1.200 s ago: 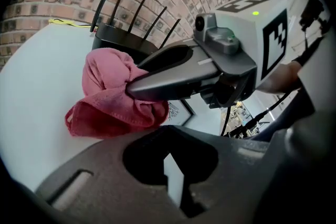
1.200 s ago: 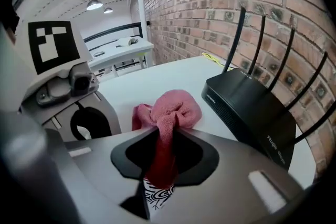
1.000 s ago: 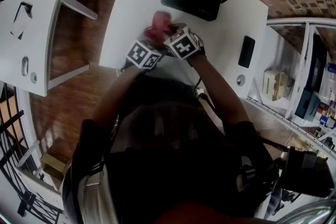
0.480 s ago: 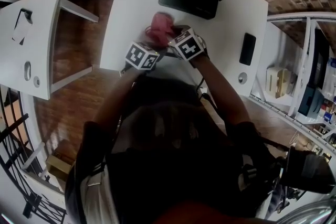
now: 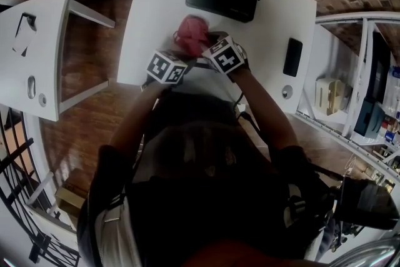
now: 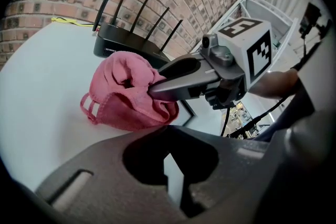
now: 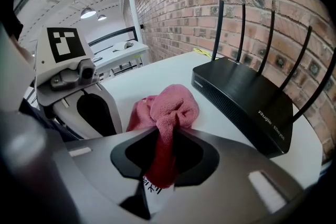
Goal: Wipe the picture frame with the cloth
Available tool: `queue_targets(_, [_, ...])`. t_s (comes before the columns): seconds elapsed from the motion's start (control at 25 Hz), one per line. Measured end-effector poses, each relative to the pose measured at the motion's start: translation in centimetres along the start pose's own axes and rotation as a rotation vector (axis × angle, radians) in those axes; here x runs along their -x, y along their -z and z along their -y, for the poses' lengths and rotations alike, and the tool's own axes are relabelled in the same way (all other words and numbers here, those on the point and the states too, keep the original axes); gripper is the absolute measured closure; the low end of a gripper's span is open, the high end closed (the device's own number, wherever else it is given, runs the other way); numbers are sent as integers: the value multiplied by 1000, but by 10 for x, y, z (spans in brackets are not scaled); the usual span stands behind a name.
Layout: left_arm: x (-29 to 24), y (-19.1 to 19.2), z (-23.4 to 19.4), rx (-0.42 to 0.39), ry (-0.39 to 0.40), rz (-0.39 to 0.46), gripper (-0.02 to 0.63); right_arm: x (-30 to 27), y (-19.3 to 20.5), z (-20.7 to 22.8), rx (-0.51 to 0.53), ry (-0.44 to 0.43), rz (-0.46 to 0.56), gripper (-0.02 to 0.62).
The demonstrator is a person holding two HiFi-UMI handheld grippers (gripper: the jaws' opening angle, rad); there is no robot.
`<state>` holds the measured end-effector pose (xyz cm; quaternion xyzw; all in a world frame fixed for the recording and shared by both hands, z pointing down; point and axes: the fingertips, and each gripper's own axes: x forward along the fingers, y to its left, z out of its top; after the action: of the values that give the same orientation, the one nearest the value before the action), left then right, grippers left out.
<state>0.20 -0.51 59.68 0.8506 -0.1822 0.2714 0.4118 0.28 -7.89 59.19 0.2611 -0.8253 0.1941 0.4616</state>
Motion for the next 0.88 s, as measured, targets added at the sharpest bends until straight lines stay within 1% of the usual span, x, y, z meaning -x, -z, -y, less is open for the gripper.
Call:
queue_targets(0.24, [0, 0, 0, -4, 0, 10, 606, 0, 5, 3, -17, -5, 13, 514])
queue_targets(0.4, [0, 0, 0, -3, 2, 12, 606, 3, 11, 8, -37, 7, 2, 514])
queue_targets(0.64, [-1, 1, -1, -7, 0, 11, 606, 8, 18, 15, -65, 13, 17, 514])
queue_targets(0.88, [0, 0, -1, -13, 0, 10, 606, 19, 34, 28, -97, 43, 14, 514])
